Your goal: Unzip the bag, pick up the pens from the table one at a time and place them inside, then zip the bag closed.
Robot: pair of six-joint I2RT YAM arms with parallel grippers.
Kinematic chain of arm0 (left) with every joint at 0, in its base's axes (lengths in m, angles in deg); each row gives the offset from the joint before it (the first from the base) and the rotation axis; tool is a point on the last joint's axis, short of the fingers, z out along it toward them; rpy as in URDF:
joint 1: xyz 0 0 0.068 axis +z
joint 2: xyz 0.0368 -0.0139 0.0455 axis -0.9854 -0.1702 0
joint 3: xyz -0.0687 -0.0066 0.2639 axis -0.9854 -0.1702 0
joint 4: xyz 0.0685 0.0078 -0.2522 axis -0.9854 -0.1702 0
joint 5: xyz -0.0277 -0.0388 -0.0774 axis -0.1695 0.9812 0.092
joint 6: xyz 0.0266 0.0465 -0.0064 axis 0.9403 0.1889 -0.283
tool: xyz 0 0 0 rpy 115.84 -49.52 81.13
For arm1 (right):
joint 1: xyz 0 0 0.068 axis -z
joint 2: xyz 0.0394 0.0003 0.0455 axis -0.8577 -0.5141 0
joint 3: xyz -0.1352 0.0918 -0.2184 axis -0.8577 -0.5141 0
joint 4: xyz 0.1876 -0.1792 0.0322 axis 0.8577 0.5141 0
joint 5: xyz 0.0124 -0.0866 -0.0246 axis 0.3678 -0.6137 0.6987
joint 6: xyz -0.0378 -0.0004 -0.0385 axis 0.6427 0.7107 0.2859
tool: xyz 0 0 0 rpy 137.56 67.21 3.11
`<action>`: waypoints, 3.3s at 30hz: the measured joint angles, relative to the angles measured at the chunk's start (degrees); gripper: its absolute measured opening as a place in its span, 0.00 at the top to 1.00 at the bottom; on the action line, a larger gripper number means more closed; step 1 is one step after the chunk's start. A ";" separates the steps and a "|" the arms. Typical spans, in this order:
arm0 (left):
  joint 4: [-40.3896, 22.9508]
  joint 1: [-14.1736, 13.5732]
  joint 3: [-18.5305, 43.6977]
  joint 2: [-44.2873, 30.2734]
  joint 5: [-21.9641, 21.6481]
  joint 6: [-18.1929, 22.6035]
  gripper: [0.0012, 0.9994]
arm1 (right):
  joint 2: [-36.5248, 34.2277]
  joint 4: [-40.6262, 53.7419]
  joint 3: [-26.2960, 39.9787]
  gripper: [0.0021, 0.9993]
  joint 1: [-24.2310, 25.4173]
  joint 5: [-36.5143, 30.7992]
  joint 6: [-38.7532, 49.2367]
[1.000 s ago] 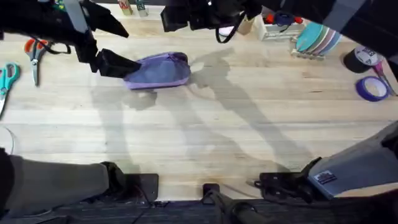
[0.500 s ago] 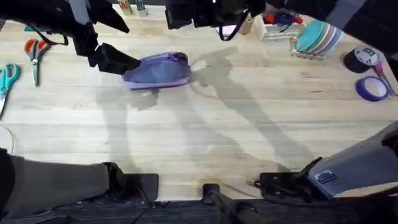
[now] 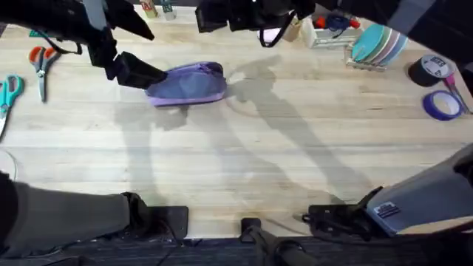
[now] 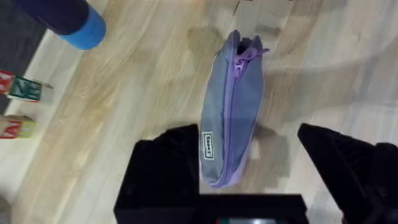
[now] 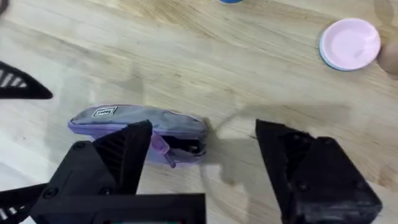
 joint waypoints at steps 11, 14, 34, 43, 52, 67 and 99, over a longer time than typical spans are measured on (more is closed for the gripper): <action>2.80 -4.50 0.00 -10.73 -0.20 1.57 0.01 | 0.00 0.00 0.00 0.00 0.39 0.02 0.00; 4.18 -5.82 0.00 -13.12 -0.22 1.79 0.01 | 0.00 0.00 0.00 0.00 0.66 0.02 0.00; 6.86 -7.24 0.00 -17.49 -1.19 2.32 0.95 | 0.00 0.16 0.00 0.00 0.76 0.02 0.00; 6.86 -7.25 0.00 -17.49 -1.27 2.32 0.96 | 2.91 6.36 0.00 0.00 1.03 0.03 2.47; 6.86 -7.25 0.00 -17.49 -1.29 2.32 0.96 | 10.31 19.44 0.00 0.00 1.07 0.02 4.84; 6.86 -7.25 0.00 -17.49 -1.29 2.34 0.96 | 14.06 22.11 -9.28 0.00 -4.57 -7.10 -4.09; 6.43 -7.25 0.00 -17.49 -1.29 2.34 0.96 | 11.12 -17.61 -26.60 0.01 -17.00 -9.46 -13.85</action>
